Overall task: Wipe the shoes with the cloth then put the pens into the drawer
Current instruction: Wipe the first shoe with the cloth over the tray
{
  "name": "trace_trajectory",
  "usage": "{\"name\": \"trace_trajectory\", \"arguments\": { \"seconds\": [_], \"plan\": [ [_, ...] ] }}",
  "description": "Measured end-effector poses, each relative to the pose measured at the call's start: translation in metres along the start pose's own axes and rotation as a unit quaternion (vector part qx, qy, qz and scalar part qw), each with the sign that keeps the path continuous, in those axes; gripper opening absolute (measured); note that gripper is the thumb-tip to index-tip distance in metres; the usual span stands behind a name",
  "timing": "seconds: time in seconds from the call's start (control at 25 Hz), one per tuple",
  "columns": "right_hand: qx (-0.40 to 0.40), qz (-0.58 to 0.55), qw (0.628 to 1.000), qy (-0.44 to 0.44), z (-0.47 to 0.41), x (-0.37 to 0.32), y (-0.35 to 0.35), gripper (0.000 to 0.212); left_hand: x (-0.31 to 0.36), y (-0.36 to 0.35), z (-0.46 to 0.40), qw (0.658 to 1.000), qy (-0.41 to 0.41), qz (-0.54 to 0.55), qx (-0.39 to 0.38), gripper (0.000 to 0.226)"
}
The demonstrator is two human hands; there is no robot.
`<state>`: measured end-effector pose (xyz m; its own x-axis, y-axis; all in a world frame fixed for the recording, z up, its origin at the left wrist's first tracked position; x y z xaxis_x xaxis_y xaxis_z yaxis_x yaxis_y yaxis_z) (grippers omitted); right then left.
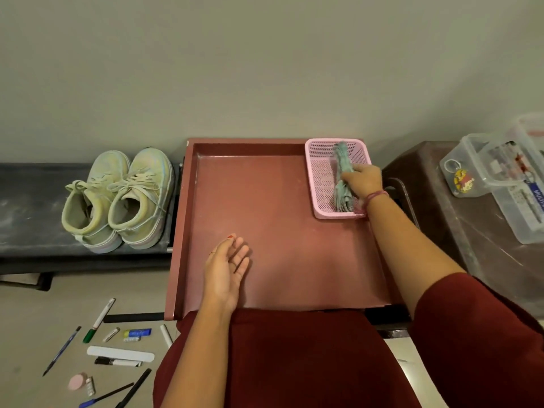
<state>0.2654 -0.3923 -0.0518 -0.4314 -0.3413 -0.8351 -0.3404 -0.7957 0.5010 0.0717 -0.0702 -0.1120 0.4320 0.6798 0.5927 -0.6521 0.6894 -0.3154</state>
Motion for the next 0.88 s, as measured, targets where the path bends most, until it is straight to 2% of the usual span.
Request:
{"name": "trace_trajectory", "arguments": {
  "seconds": [0.04,0.12,0.2,0.24,0.32,0.44,0.56,0.64,0.76,0.88],
  "plan": [
    [-0.014,-0.111,0.993,-0.044,0.005,0.004,0.005,0.014,0.000,-0.002,0.004,1.000,0.000,0.009,-0.008,0.022],
    [-0.099,-0.312,0.937,-0.125,0.030,0.004,-0.001,0.025,-0.001,-0.007,0.015,0.999,0.001,0.018,-0.028,0.021],
    [-0.167,-0.429,0.872,-0.165,0.070,-0.009,0.002,0.037,-0.003,-0.016,0.031,0.998,0.005,0.015,-0.054,0.023],
    [-0.203,-0.464,0.845,-0.169,0.090,-0.015,0.003,0.033,-0.002,-0.022,0.041,0.997,0.007,0.011,-0.070,0.023],
    [-0.240,-0.512,0.806,-0.176,0.132,-0.021,0.010,0.031,0.000,-0.034,0.063,0.995,0.017,0.000,-0.103,0.025],
    [-0.267,-0.536,0.778,-0.190,0.196,-0.020,0.011,0.037,0.006,-0.051,0.099,0.986,0.041,-0.026,-0.158,0.034],
    [-0.312,-0.548,0.756,-0.173,0.248,-0.026,0.000,0.060,0.014,-0.064,0.135,0.974,0.021,-0.097,-0.204,0.031],
    [-0.336,-0.549,0.747,-0.170,0.272,-0.029,-0.009,0.067,0.020,-0.061,0.151,0.971,-0.016,-0.137,-0.196,0.023],
    [-0.331,-0.563,0.736,-0.177,0.292,-0.028,-0.022,0.056,0.026,-0.039,0.159,0.980,-0.032,-0.123,-0.153,0.036],
    [-0.310,-0.610,0.698,-0.211,0.309,-0.021,-0.043,0.063,0.026,-0.024,0.168,0.983,-0.023,-0.088,-0.161,0.038]
  ]
}}
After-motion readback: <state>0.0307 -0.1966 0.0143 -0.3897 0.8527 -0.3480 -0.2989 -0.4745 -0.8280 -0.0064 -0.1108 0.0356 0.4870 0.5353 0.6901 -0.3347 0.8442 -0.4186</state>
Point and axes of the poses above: each hand's wrist, its own z-axis away from the middle knuckle, its own y-axis out of the back of the hand, x = y × z, the point moved 10 cm from there along -z, towards the middle knuckle, and after that the axes turned 6 degrees about x, right-handed, at the moved point
